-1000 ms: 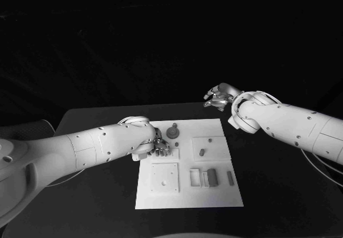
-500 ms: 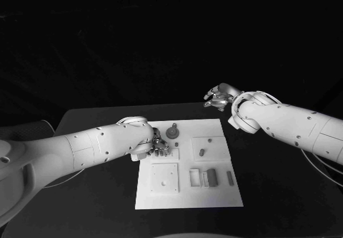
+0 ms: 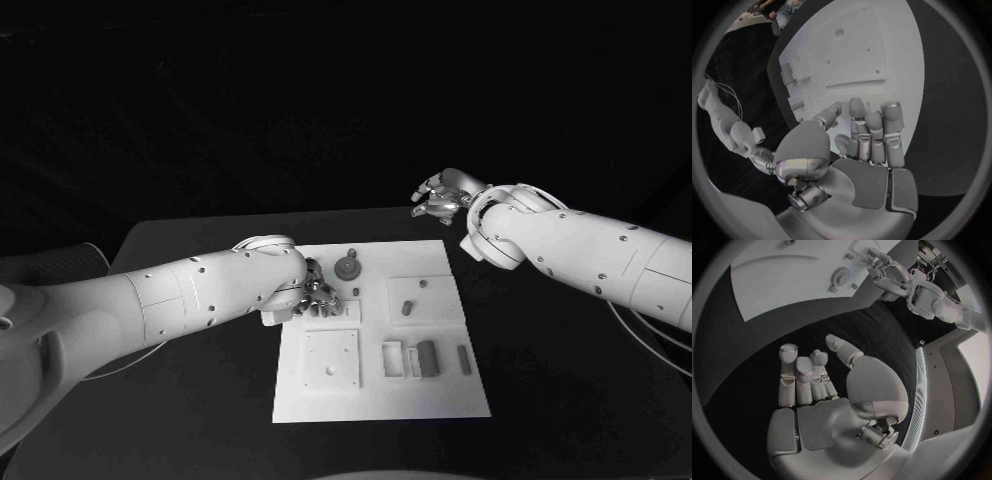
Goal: Assemble the parts on the task board
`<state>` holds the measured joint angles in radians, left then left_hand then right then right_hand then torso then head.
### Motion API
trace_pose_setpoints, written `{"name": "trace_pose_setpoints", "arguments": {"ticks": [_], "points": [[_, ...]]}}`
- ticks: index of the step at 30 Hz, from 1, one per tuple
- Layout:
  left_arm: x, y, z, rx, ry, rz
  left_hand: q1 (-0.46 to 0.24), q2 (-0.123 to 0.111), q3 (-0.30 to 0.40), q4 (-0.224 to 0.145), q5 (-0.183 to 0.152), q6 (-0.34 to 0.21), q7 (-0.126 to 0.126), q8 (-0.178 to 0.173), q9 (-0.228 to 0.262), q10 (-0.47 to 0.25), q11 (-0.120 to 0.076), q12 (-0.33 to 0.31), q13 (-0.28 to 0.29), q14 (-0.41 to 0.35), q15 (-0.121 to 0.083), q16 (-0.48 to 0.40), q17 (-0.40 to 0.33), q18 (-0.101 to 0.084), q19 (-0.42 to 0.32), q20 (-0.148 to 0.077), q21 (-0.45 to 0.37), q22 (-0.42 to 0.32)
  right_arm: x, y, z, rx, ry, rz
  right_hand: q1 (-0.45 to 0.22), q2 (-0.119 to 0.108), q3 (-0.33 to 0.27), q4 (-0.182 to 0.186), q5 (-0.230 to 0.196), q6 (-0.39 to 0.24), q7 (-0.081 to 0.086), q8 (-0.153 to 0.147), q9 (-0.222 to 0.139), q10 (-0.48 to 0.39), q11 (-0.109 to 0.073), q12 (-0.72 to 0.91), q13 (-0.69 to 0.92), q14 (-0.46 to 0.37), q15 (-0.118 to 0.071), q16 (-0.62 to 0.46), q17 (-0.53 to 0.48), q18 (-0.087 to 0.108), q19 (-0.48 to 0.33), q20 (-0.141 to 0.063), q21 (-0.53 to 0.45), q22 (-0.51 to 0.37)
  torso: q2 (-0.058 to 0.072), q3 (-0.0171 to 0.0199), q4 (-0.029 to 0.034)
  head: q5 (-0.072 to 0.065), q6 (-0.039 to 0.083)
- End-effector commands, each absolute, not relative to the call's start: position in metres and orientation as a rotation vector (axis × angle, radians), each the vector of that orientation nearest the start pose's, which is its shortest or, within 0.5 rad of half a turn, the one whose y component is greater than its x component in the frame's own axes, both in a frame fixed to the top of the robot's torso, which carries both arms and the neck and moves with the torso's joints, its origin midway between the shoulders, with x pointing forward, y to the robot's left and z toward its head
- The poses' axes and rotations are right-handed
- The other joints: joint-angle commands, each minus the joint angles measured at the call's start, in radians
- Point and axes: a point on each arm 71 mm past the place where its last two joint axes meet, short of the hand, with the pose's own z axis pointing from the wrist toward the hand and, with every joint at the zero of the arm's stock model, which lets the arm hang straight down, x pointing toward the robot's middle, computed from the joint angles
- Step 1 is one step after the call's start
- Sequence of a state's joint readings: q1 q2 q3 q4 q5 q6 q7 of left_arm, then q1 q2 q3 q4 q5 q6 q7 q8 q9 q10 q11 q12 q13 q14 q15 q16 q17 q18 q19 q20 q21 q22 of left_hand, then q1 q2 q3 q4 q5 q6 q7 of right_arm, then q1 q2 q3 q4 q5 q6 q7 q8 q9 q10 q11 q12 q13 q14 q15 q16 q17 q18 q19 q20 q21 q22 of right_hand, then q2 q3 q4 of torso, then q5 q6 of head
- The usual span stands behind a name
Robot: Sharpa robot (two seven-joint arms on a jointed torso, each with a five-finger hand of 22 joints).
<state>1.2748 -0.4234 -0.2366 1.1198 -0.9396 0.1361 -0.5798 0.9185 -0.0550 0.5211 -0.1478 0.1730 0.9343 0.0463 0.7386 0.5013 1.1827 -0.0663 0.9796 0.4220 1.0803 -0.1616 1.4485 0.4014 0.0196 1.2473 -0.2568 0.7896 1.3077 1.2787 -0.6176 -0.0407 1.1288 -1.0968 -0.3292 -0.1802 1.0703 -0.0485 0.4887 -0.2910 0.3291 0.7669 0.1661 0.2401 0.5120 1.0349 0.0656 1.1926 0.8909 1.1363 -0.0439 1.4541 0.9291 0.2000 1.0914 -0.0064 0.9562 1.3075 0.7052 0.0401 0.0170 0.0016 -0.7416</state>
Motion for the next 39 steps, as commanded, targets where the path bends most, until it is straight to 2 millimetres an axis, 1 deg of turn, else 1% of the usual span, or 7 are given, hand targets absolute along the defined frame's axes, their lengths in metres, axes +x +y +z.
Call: {"name": "trace_pose_setpoints", "arguments": {"ticks": [1, 18, 25, 32, 35, 37, 39], "points": [[0.5185, 0.1239, -0.2711, -0.137, 2.478, -0.271, 0.082, 0.069, 0.082, -0.078, -0.005, 0.009, 0.000, -0.007, 0.002, 0.003, 0.005, 0.000, -0.001, -0.003, -0.002, 0.004, -0.001, 0.058, 0.000, -0.001, 0.005, 0.017, 0.5701, -0.2135, -0.1720, 0.296, 1.700, 0.572, -0.005, 0.003, 0.000, 0.000, 0.001, 0.008, 0.013, 0.003, -0.001, -0.006, -0.001, 0.005, -0.001, -0.005, 0.002, -0.001, -0.001, 0.062, -0.004, -0.001, -0.005, 0.012, 0.000, -0.0006, 0.0003, 0.000, -0.001], [0.5190, 0.1237, -0.2703, -0.136, 2.465, -0.236, 0.087, 0.066, 0.079, -0.076, -0.012, 0.016, 0.001, -0.026, 0.011, 0.006, 0.005, 0.001, -0.001, -0.001, -0.002, 0.006, 0.000, 0.059, 0.002, -0.001, 0.007, 0.017, 0.5698, -0.2133, -0.1722, 0.296, 1.701, 0.572, -0.005, 0.004, 0.000, 0.000, 0.001, 0.008, 0.013, 0.003, -0.002, -0.006, -0.001, 0.006, -0.001, -0.005, 0.002, -0.001, -0.001, 0.062, -0.004, -0.001, -0.005, 0.012, 0.001, -0.0003, 0.0001, -0.001, -0.003], [0.5191, 0.1227, -0.2700, -0.138, 2.460, -0.235, 0.077, 0.051, 0.070, -0.060, -0.010, 0.016, 0.002, -0.046, 0.019, 0.009, 0.006, 0.003, -0.001, 0.001, -0.002, 0.006, -0.001, 0.059, 0.005, 0.000, 0.006, 0.014, 0.5697, -0.2137, -0.1722, 0.296, 1.701, 0.571, -0.006, 0.003, 0.000, 0.000, 0.001, 0.008, 0.013, 0.003, -0.002, -0.006, -0.001, 0.006, -0.002, -0.005, 0.002, -0.001, -0.001, 0.062, -0.004, -0.001, -0.005, 0.012, 0.001, -0.0001, 0.0004, -0.002, -0.002], [0.5197, 0.1233, -0.2698, -0.146, 2.454, -0.236, 0.041, 0.014, 0.045, -0.025, -0.013, 0.019, 0.003, -0.070, 0.036, 0.008, 0.006, 0.004, -0.002, 0.003, -0.002, 0.005, -0.002, 0.061, 0.006, 0.000, 0.003, 0.012, 0.5696, -0.2137, -0.1722, 0.296, 1.701, 0.572, -0.006, 0.003, 0.000, 0.000, 0.001, 0.008, 0.013, 0.003, -0.002, -0.006, -0.001, 0.006, -0.002, -0.005, 0.002, -0.001, -0.001, 0.062, -0.004, -0.001, -0.005, 0.012, 0.000, -0.0006, 0.0006, -0.001, -0.003], [0.5198, 0.1236, -0.2697, -0.148, 2.452, -0.238, 0.029, 0.003, 0.033, -0.018, -0.012, 0.020, 0.003, -0.078, 0.042, 0.007, 0.006, 0.005, -0.003, 0.003, -0.002, 0.005, -0.003, 0.062, 0.006, 0.000, 0.002, 0.012, 0.5696, -0.2141, -0.1722, 0.297, 1.701, 0.571, -0.006, 0.003, 0.000, 0.000, 0.001, 0.008, 0.013, 0.003, -0.002, -0.006, -0.001, 0.006, -0.002, -0.005, 0.002, -0.001, -0.001, 0.062, -0.004, -0.001, -0.005, 0.012, 0.000, -0.0005, 0.0009, -0.002, -0.004], [0.5201, 0.1239, -0.2695, -0.152, 2.448, -0.240, 0.015, 0.006, 0.003, -0.027, 0.019, 0.020, 0.003, -0.087, 0.051, 0.005, 0.007, 0.005, -0.003, 0.001, -0.001, 0.005, -0.003, 0.063, 0.004, 0.000, 0.001, 0.013, 0.5696, -0.2141, -0.1722, 0.297, 1.701, 0.570, -0.006, 0.003, 0.000, 0.000, 0.001, 0.008, 0.013, 0.003, -0.002, -0.006, -0.001, 0.006, -0.002, -0.005, 0.002, -0.001, -0.002, 0.062, -0.004, -0.001, -0.005, 0.012, 0.001, -0.0005, 0.0008, -0.001, -0.003], [0.5205, 0.1245, -0.2695, -0.155, 2.445, -0.239, 0.007, 0.002, -0.009, -0.028, 0.020, 0.021, 0.004, -0.091, 0.056, 0.004, 0.007, 0.006, -0.003, 0.001, -0.001, 0.004, -0.004, 0.063, 0.003, 0.000, 0.000, 0.012, 0.5697, -0.2142, -0.1722, 0.297, 1.701, 0.570, -0.006, 0.003, 0.000, 0.000, 0.001, 0.008, 0.013, 0.003, -0.002, -0.006, -0.001, 0.006, -0.002, -0.005, 0.002, -0.001, -0.002, 0.062, -0.004, -0.001, -0.005, 0.012, 0.000, -0.0007, 0.0005, -0.001, -0.004]]}}
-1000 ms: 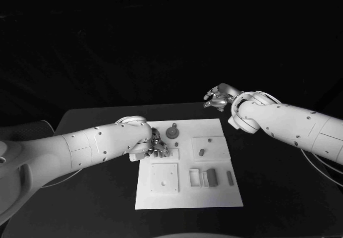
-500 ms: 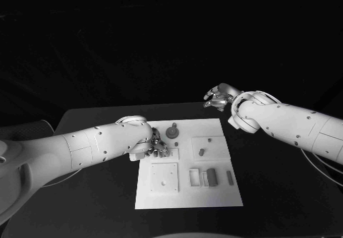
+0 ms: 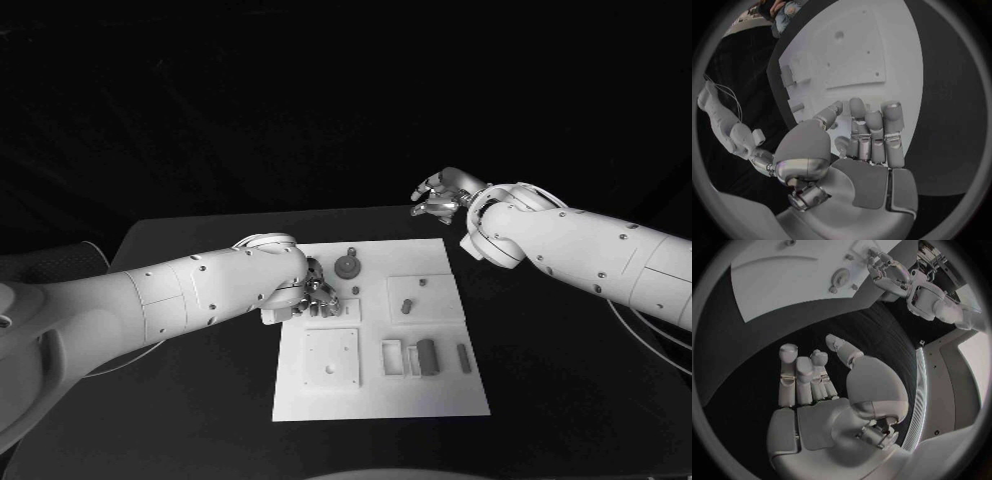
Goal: Assemble the parts on the task board
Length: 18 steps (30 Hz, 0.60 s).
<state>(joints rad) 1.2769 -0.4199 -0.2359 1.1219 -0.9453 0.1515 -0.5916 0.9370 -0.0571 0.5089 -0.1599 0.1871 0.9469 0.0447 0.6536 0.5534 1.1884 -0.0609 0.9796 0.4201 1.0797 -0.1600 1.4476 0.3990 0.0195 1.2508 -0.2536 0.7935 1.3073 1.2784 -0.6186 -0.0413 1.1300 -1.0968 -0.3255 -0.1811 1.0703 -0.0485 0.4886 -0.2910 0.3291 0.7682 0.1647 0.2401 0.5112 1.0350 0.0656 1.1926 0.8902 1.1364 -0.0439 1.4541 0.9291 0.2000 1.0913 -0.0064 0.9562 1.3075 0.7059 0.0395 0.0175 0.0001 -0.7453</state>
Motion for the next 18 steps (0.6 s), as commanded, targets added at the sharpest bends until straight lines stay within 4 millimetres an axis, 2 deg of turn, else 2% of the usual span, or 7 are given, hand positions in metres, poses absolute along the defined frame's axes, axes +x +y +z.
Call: {"name": "trace_pose_setpoints", "arguments": {"ticks": [1, 18], "points": [[0.5206, 0.1247, -0.2694, -0.157, 2.444, -0.239, -0.015, 0.003, -0.001, -0.015, 0.006, 0.009, 0.005, -0.008, 0.005, -0.002, 0.002, 0.006, -0.001, 0.001, -0.003, 0.005, -0.002, 0.064, -0.001, -0.003, -0.004, 0.013, 0.5696, -0.2143, -0.1722, 0.297, 1.701, 0.570, -0.006, 0.003, 0.000, 0.000, 0.001, 0.006, 0.014, 0.003, -0.001, -0.006, -0.001, 0.006, -0.001, -0.005, 0.002, -0.001, -0.002, 0.062, -0.004, -0.001, -0.005, 0.012, 0.000, -0.0003, -0.0001, 0.001, 0.000], [0.5218, 0.1261, -0.2696, -0.187, 2.444, -0.251, -0.059, -0.026, -0.030, 0.013, -0.003, 0.009, 0.006, -0.033, 0.024, -0.005, 0.002, 0.006, -0.004, 0.000, -0.002, 0.003, -0.005, 0.066, -0.003, -0.002, -0.011, 0.010, 0.5698, -0.2145, -0.1724, 0.297, 1.704, 0.569, -0.007, 0.003, 0.000, 0.000, 0.000, 0.006, 0.014, 0.003, -0.001, -0.006, -0.001, 0.006, -0.002, -0.005, 0.002, -0.002, -0.002, 0.062, -0.004, -0.001, -0.005, 0.012, 0.000, -0.0004, 0.0002, -0.001, -0.001]]}}
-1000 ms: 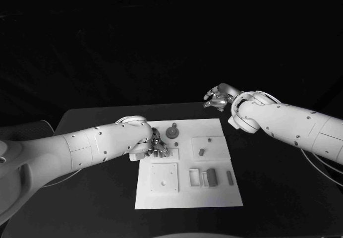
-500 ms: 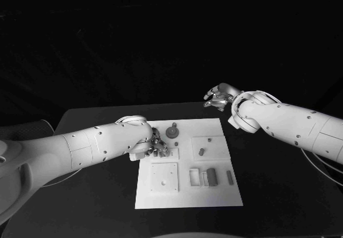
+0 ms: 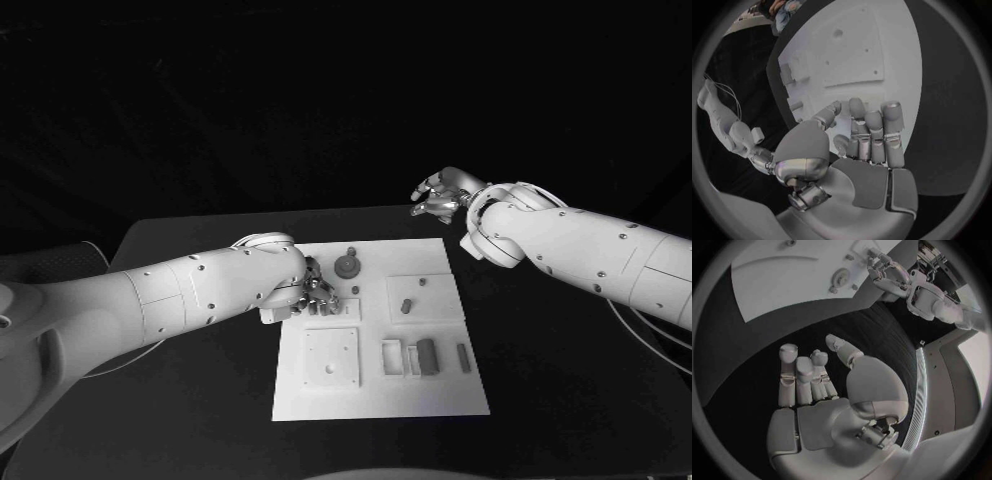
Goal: Assemble the parts on the task board
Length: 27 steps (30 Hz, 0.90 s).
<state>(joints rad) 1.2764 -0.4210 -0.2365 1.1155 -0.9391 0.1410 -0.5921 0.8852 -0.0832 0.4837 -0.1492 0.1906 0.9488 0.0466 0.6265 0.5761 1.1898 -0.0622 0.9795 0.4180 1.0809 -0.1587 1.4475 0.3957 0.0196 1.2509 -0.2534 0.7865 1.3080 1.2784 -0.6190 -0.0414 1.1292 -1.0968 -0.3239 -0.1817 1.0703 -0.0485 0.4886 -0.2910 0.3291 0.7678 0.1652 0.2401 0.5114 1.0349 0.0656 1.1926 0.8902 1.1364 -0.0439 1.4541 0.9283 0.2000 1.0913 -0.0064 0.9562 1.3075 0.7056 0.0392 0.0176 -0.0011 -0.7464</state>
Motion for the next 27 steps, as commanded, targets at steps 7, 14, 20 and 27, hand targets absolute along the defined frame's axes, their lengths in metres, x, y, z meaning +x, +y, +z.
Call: {"name": "trace_pose_setpoints", "arguments": {"ticks": [7, 14, 20, 27], "points": [[0.5219, 0.1260, -0.2697, -0.193, 2.448, -0.256, -0.015, -0.007, -0.008, 0.008, -0.011, 0.008, 0.004, -0.010, 0.005, -0.008, 0.004, 0.006, -0.002, -0.002, -0.003, 0.003, -0.002, 0.066, -0.004, -0.002, -0.005, 0.010, 0.5699, -0.2142, -0.1725, 0.297, 1.704, 0.569, -0.007, 0.003, 0.001, 0.000, 0.000, 0.006, 0.014, 0.003, -0.002, -0.006, -0.001, 0.006, -0.002, -0.005, 0.002, -0.002, -0.001, 0.062, -0.004, -0.002, -0.005, 0.012, 0.000, 0.0001, 0.0003, 0.001, -0.001], [0.5219, 0.1252, -0.2697, -0.199, 2.447, -0.265, -0.035, -0.021, -0.021, 0.021, -0.019, 0.010, 0.005, -0.018, 0.013, -0.009, 0.004, 0.008, -0.002, -0.003, -0.003, 0.004, -0.002, 0.067, -0.005, -0.002, -0.007, 0.010, 0.5700, -0.2139, -0.1727, 0.296, 1.705, 0.569, -0.007, 0.003, 0.001, 0.000, 0.000, 0.006, 0.014, 0.003, -0.002, -0.006, -0.001, 0.006, -0.002, -0.005, 0.002, -0.002, -0.001, 0.062, -0.004, -0.002, -0.005, 0.012, 0.000, -0.0002, -0.0002, 0.001, 0.000], [0.5225, 0.1257, -0.2695, -0.209, 2.443, -0.269, -0.049, -0.021, -0.040, 0.021, -0.015, 0.011, 0.004, -0.024, 0.020, -0.010, 0.004, 0.009, -0.002, -0.004, -0.004, 0.005, -0.002, 0.069, -0.007, -0.003, -0.007, 0.011, 0.5700, -0.2142, -0.1728, 0.296, 1.705, 0.569, -0.006, 0.003, 0.001, 0.000, 0.000, 0.006, 0.014, 0.003, -0.002, -0.006, -0.001, 0.006, -0.002, -0.005, 0.002, -0.002, -0.001, 0.062, -0.004, -0.002, -0.006, 0.012, 0.000, 0.0002, 0.0000, 0.000, -0.001], [0.5219, 0.1256, -0.2699, -0.230, 2.453, -0.294, -0.074, -0.035, -0.065, 0.025, -0.009, 0.010, 0.005, -0.034, 0.029, -0.014, 0.004, 0.009, -0.004, -0.008, -0.003, 0.004, -0.003, 0.070, -0.011, -0.002, -0.010, 0.012, 0.5700, -0.2150, -0.1728, 0.297, 1.704, 0.567, -0.007, 0.003, 0.001, 0.000, 0.000, 0.006, 0.014, 0.003, -0.002, -0.006, -0.001, 0.006, -0.002, -0.005, 0.002, -0.002, -0.001, 0.062, -0.004, -0.002, -0.006, 0.012, 0.000, 0.0001, 0.0000, 0.000, -0.001]]}}
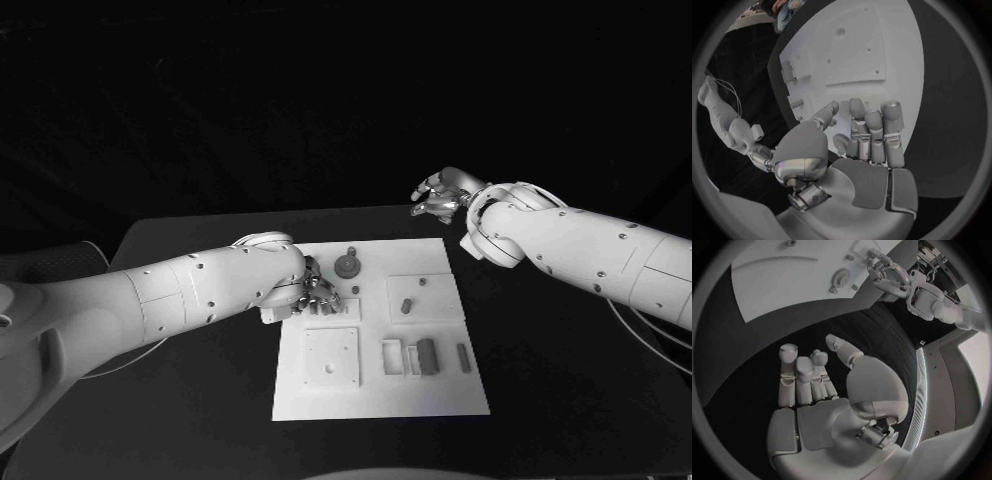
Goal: Assemble the parts on the task board
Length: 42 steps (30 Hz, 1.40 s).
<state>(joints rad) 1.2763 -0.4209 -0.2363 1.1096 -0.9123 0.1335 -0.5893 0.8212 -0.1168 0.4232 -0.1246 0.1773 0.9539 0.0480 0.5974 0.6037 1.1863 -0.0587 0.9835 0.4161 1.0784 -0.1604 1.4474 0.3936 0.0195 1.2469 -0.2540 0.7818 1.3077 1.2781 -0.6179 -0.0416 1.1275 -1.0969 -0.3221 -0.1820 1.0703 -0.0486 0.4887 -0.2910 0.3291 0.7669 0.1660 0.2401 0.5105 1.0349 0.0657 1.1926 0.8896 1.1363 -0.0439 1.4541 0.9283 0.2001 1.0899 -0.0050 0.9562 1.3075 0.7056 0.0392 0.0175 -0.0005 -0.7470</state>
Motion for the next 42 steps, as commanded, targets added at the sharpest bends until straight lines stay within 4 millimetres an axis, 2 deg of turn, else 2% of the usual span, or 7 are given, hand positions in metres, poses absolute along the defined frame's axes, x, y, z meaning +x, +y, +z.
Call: {"name": "trace_pose_setpoints", "arguments": {"ticks": [1, 14, 18, 22, 27, 34, 42], "points": [[0.5221, 0.1260, -0.2699, -0.232, 2.452, -0.294, -0.013, -0.004, -0.007, 0.002, 0.005, 0.005, 0.003, -0.006, 0.002, -0.011, 0.000, 0.005, -0.002, -0.006, -0.002, 0.005, -0.001, 0.070, -0.007, -0.002, -0.006, 0.012, 0.5700, -0.2150, -0.1728, 0.298, 1.704, 0.567, -0.007, 0.003, 0.001, 0.000, 0.000, 0.007, 0.013, 0.003, -0.001, -0.006, -0.001, 0.006, -0.002, -0.005, 0.002, -0.002, -0.001, 0.062, -0.002, -0.003, -0.006, 0.012, 0.000, 0.0001, 0.0001, 0.000, 0.000], [0.5226, 0.1261, -0.2696, -0.241, 2.444, -0.299, -0.019, 0.005, -0.006, 0.008, 0.010, 0.008, 0.002, -0.012, 0.010, -0.012, -0.001, 0.007, -0.002, -0.007, -0.003, 0.006, -0.002, 0.073, -0.007, -0.003, -0.007, 0.012, 0.5700, -0.2146, -0.1732, 0.295, 1.707, 0.569, -0.009, 0.003, 0.000, 0.001, -0.001, 0.007, 0.013, 0.003, -0.001, -0.006, -0.001, 0.007, -0.002, -0.005, 0.002, -0.002, -0.002, 0.062, -0.002, -0.003, -0.006, 0.012, 0.000, 0.0001, 0.0000, 0.000, 0.000], [0.5229, 0.1266, -0.2696, -0.249, 2.443, -0.297, -0.003, 0.040, 0.000, -0.008, 0.030, 0.011, 0.003, -0.018, 0.019, -0.012, -0.001, 0.009, -0.002, -0.007, -0.003, 0.008, -0.002, 0.072, -0.006, -0.002, -0.005, 0.014, 0.5699, -0.2146, -0.1733, 0.296, 1.707, 0.569, -0.009, 0.003, 0.000, 0.001, -0.001, 0.007, 0.013, 0.003, -0.001, -0.006, -0.001, 0.007, -0.002, -0.005, 0.002, -0.002, -0.002, 0.062, -0.002, -0.003, -0.006, 0.012, 0.000, 0.0001, 0.0001, 0.000, 0.000], [0.5224, 0.1262, -0.2699, -0.252, 2.451, -0.304, 0.021, 0.080, 0.007, -0.046, 0.091, 0.014, 0.003, -0.025, 0.030, -0.012, 0.000, 0.011, -0.003, -0.006, -0.002, 0.009, -0.003, 0.071, -0.005, -0.001, -0.003, 0.016, 0.5699, -0.2144, -0.1735, 0.295, 1.709, 0.569, -0.009, 0.003, 0.000, 0.001, -0.001, 0.007, 0.013, 0.003, -0.001, -0.006, -0.001, 0.007, -0.002, -0.005, 0.002, -0.002, -0.002, 0.062, -0.002, -0.003, -0.006, 0.012, 0.000, -0.0003, -0.0002, 0.000, 0.000], [0.5223, 0.1259, -0.2700, -0.253, 2.452, -0.306, 0.063, 0.092, 0.057, -0.067, 0.096, 0.019, 0.003, -0.033, 0.040, -0.011, 0.000, 0.012, -0.005, -0.004, -0.002, 0.009, -0.005, 0.069, -0.001, 0.000, -0.002, 0.015, 0.5699, -0.2140, -0.1737, 0.294, 1.711, 0.570, -0.010, 0.003, 0.000, 0.001, -0.001, 0.007, 0.013, 0.003, -0.001, -0.006, -0.001, 0.007, -0.002, -0.005, 0.002, -0.002, -0.002, 0.062, -0.002, -0.003, -0.006, 0.012, 0.000, -0.0003, 0.0000, 0.001, 0.000], [0.5223, 0.1262, -0.2701, -0.262, 2.453, -0.313, 0.082, 0.117, 0.081, -0.100, 0.158, 0.026, 0.003, -0.039, 0.055, -0.009, 0.001, 0.014, -0.006, -0.003, -0.001, 0.011, -0.005, 0.066, 0.002, 0.001, 0.002, 0.016, 0.5698, -0.2142, -0.1740, 0.294, 1.712, 0.570, -0.010, 0.003, 0.000, 0.001, -0.001, 0.007, 0.013, 0.003, -0.001, -0.006, -0.001, 0.007, -0.002, -0.005, 0.002, -0.002, -0.002, 0.062, -0.002, -0.003, -0.006, 0.012, 0.000, -0.0001, -0.0004, 0.001, 0.001], [0.5224, 0.1259, -0.2701, -0.296, 2.455, -0.336, 0.111, 0.162, 0.107, -0.135, 0.186, 0.032, 0.001, -0.041, 0.068, -0.006, -0.001, 0.016, -0.008, -0.001, -0.002, 0.014, -0.004, 0.065, 0.004, 0.000, 0.005, 0.017, 0.5698, -0.2143, -0.1742, 0.294, 1.714, 0.569, -0.010, 0.003, 0.000, 0.001, -0.001, 0.007, 0.013, 0.003, -0.001, -0.006, -0.001, 0.007, -0.003, -0.005, 0.002, -0.002, -0.002, 0.062, -0.002, -0.003, -0.006, 0.012, 0.000, 0.0003, -0.0001, 0.000, 0.001]]}}
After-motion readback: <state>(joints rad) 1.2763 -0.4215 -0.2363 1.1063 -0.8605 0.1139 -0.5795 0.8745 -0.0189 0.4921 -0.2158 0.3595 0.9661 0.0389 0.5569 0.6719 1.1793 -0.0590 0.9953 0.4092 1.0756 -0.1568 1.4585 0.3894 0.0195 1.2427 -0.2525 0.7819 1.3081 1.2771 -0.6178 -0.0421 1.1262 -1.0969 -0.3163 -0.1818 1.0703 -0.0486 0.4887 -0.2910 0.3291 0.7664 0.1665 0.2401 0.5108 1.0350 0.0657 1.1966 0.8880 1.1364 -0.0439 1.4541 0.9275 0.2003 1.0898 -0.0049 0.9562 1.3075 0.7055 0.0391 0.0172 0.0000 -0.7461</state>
